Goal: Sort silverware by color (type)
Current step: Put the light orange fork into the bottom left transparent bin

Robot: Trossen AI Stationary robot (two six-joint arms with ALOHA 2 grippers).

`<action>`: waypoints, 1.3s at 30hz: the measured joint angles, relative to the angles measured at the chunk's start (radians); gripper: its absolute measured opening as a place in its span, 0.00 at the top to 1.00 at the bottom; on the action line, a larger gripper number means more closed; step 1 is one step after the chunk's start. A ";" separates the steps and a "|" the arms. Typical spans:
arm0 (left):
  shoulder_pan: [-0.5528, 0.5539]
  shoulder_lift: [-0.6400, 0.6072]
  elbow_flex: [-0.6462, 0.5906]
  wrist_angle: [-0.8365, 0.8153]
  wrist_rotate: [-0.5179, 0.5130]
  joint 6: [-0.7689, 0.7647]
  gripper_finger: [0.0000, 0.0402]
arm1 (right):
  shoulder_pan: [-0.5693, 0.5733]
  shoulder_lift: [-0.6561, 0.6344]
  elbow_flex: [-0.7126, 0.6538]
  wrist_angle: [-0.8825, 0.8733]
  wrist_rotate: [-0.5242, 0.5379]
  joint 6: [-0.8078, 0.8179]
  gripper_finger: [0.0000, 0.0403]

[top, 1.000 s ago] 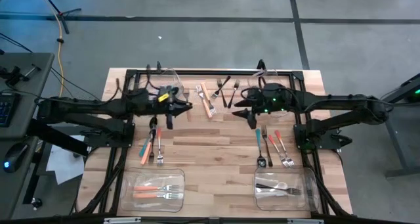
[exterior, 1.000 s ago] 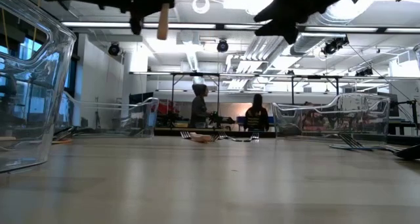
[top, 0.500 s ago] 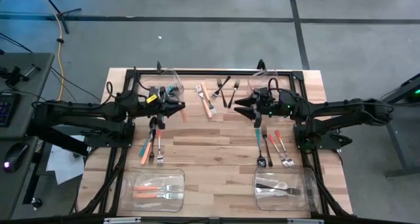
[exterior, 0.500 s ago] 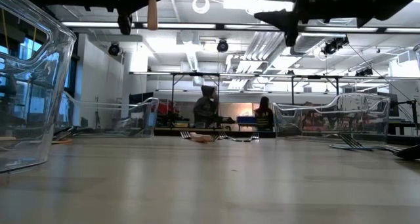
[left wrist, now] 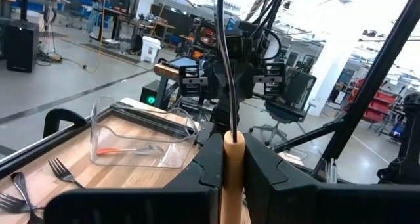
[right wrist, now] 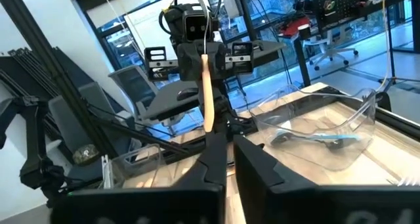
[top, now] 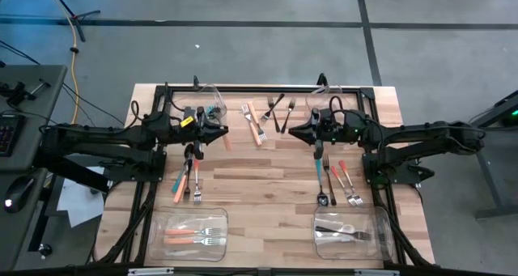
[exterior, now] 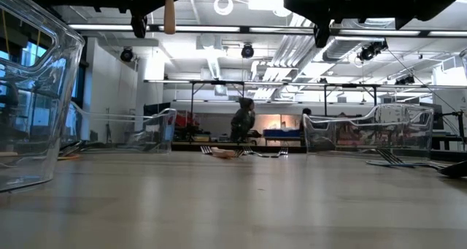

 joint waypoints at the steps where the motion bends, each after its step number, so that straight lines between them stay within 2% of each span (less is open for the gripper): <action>1: 0.000 0.000 0.000 0.000 0.000 0.000 0.96 | 0.000 0.000 0.000 0.000 -0.001 0.001 0.96; 7: 0.000 0.000 0.000 0.000 0.000 0.000 0.96 | 0.000 0.000 0.000 0.000 -0.055 -0.001 0.99; 16: -0.005 0.001 0.023 -0.018 0.014 -0.024 0.96 | 0.000 0.000 0.000 0.000 -0.055 0.001 1.00; 19: -0.039 0.000 0.087 -0.123 0.024 -0.011 0.96 | 0.000 0.000 0.000 0.000 -0.055 0.001 1.00; 21: -0.077 0.001 0.150 -0.269 0.023 0.002 0.96 | 0.000 0.000 0.000 0.000 -0.055 0.000 1.00; 25: -0.181 0.015 0.295 -0.609 0.013 -0.006 0.96 | 0.000 0.000 0.000 0.000 -0.055 0.001 1.00; 30: -0.384 0.077 0.441 -0.935 -0.020 -0.134 0.96 | 0.000 0.001 0.000 -0.027 -0.055 0.001 1.00; 33: -0.530 0.139 0.485 -1.023 -0.023 -0.242 0.96 | 0.000 0.001 0.000 -0.070 -0.055 -0.001 1.00; 39: -0.800 0.292 0.493 -1.040 -0.014 -0.483 0.96 | 0.000 0.001 0.000 -0.116 -0.055 -0.002 1.00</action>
